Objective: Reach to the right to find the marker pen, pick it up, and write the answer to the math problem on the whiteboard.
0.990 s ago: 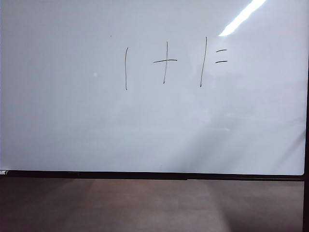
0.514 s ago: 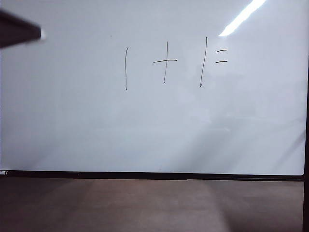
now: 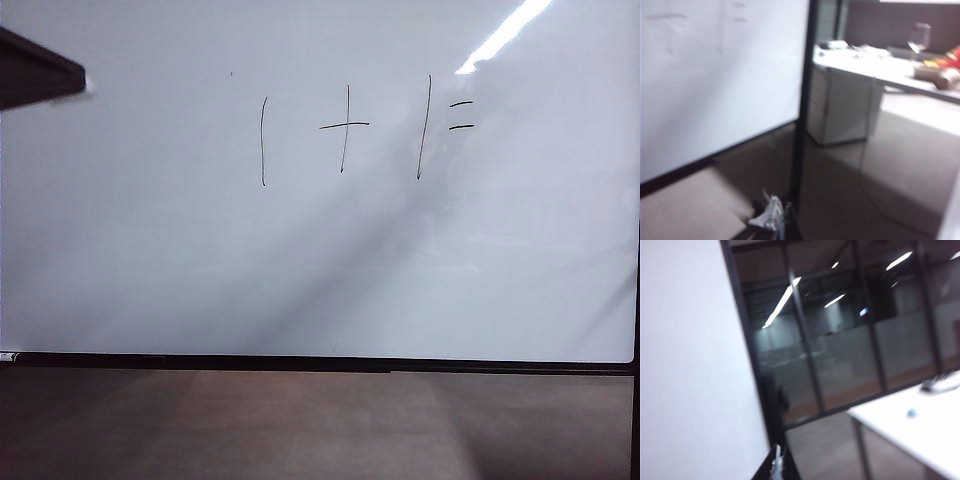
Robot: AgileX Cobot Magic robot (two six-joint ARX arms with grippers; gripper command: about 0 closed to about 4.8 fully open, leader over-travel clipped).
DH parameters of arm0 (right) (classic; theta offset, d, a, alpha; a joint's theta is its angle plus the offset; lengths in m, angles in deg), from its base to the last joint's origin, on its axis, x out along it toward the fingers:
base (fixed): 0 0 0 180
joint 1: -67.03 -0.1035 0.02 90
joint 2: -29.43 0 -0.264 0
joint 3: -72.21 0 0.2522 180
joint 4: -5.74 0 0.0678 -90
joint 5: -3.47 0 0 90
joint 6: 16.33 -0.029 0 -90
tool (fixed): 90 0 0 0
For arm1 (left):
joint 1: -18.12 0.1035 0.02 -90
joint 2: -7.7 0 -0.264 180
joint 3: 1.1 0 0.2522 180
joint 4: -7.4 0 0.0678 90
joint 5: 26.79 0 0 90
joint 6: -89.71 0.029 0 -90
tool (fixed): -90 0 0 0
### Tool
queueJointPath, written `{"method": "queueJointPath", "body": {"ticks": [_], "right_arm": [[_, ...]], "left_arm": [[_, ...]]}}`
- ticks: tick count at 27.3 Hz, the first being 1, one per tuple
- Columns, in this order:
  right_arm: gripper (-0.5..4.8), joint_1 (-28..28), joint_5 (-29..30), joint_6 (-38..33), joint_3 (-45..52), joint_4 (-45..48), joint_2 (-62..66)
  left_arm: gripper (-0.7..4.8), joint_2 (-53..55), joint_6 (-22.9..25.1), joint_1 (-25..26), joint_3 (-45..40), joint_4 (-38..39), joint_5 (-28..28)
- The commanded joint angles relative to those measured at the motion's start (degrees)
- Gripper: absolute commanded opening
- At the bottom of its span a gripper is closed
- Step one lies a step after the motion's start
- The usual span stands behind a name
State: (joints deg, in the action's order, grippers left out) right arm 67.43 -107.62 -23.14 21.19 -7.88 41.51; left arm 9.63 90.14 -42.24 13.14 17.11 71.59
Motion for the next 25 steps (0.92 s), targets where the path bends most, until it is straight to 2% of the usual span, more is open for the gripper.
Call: {"method": "queueJointPath", "body": {"ticks": [1,6,9,13,18,21,25], "right_arm": [[-0.02,0.0,-0.7,6.2,-8.5,0.4,8.8],[-0.01,0.1,-0.6,10.1,-18.4,2.8,22.5],[-0.01,1.3,0.2,10.1,-20.6,6.6,29.0],[-0.01,6.0,3.9,8.7,-20.6,11.0,36.7],[-0.01,15.7,10.7,1.9,-20.5,12.8,46.6],[-0.01,21.8,18.4,-1.4,-20.4,13.9,52.6],[-0.01,26.5,25.8,-2.2,-20.4,15.9,58.7]], "left_arm": [[-0.04,3.1,0.2,0.2,0.9,-0.3,-2.6],[-0.04,10.7,0.2,0.2,4.8,-2.4,-1.6],[-0.04,17.2,0.2,0.2,9.7,-4.9,-1.5],[-0.04,28.9,0.2,0.1,18.9,-7.8,-1.6],[-0.04,49.0,0.2,0.1,34.0,-9.0,-2.0],[-0.04,62.0,0.2,0.2,43.8,-10.8,-3.2],[-0.04,78.5,0.2,0.9,57.4,-13.6,-6.9]]}}
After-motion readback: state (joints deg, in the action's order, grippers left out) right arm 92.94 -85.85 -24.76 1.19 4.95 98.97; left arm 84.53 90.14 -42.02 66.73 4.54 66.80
